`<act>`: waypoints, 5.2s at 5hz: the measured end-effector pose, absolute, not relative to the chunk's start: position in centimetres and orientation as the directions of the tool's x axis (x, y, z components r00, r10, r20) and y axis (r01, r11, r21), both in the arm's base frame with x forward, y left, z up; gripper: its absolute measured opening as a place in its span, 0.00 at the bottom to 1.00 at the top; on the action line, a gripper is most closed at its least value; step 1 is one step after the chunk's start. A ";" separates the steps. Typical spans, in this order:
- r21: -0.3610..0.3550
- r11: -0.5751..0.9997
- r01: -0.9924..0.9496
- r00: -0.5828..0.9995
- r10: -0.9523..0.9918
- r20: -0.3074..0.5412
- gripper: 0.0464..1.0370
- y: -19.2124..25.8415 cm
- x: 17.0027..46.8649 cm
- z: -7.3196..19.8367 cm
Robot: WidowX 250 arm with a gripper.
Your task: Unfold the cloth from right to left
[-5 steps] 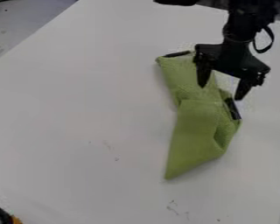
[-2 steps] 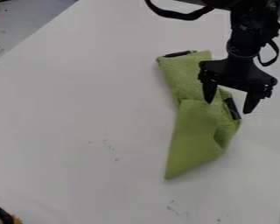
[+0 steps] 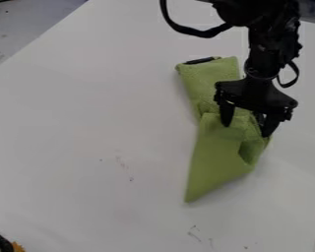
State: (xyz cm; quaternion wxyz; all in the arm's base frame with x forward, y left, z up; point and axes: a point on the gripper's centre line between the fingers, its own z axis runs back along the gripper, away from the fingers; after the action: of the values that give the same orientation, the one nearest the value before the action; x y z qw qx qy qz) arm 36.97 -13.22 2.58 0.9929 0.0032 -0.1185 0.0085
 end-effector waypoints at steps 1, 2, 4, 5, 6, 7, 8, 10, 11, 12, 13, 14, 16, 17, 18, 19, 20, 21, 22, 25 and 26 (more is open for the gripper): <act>0.021 0.999 -0.028 0.970 0.022 0.244 0.93 -12.9 37.0 2.4; 0.032 0.999 -0.017 0.971 0.009 0.239 0.64 -12.7 36.9 2.4; 0.038 0.999 -0.017 0.970 0.007 0.244 0.11 -12.7 37.0 2.4; 0.058 0.998 -0.006 0.971 -0.008 0.241 0.01 -12.4 37.0 2.5; 0.117 0.993 -0.022 0.962 -0.011 0.273 0.01 -11.7 37.1 3.5; 0.182 0.975 -0.130 0.924 0.053 0.378 0.01 -10.2 35.6 7.5; 0.150 0.955 -0.255 0.881 0.165 0.443 0.01 -8.3 32.7 8.3; -0.029 0.899 -0.436 0.785 0.396 0.477 0.01 -4.6 29.1 4.3; -0.119 0.871 -0.476 0.732 0.467 0.496 0.01 -3.9 28.6 2.8; -0.105 0.860 -0.499 0.724 0.481 0.494 0.01 -3.4 27.9 1.7; -0.093 0.850 -0.518 0.715 0.490 0.498 0.02 -3.0 27.4 1.4; -0.051 0.893 -0.448 0.785 0.420 0.455 0.16 -2.9 27.8 1.4; 0.133 0.952 -0.276 0.910 0.215 0.355 0.72 -2.8 29.8 4.4; 0.166 0.971 -0.170 0.950 0.116 0.290 0.95 -3.0 30.8 6.3; 0.167 0.984 -0.054 0.971 0.012 0.240 0.96 -3.5 32.1 7.3; 0.149 0.989 0.015 0.979 -0.044 0.197 0.96 -4.7 33.5 7.0; 0.112 0.992 0.053 0.977 -0.075 0.199 0.96 -7.5 34.3 5.9; 0.075 0.995 0.072 0.975 -0.086 0.204 0.96 -8.2 35.2 4.4; 0.064 0.994 0.094 0.973 -0.105 0.204 0.96 -8.0 35.9 4.0; 0.132 0.989 0.067 0.973 -0.094 0.211 0.63 -6.4 36.9 3.1; 0.128 0.989 0.068 0.972 -0.095 0.216 0.32 -6.4 36.9 3.0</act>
State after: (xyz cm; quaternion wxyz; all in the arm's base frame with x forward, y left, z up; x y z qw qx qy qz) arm 36.93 -6.40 3.01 0.9911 0.0599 -0.1115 -0.0411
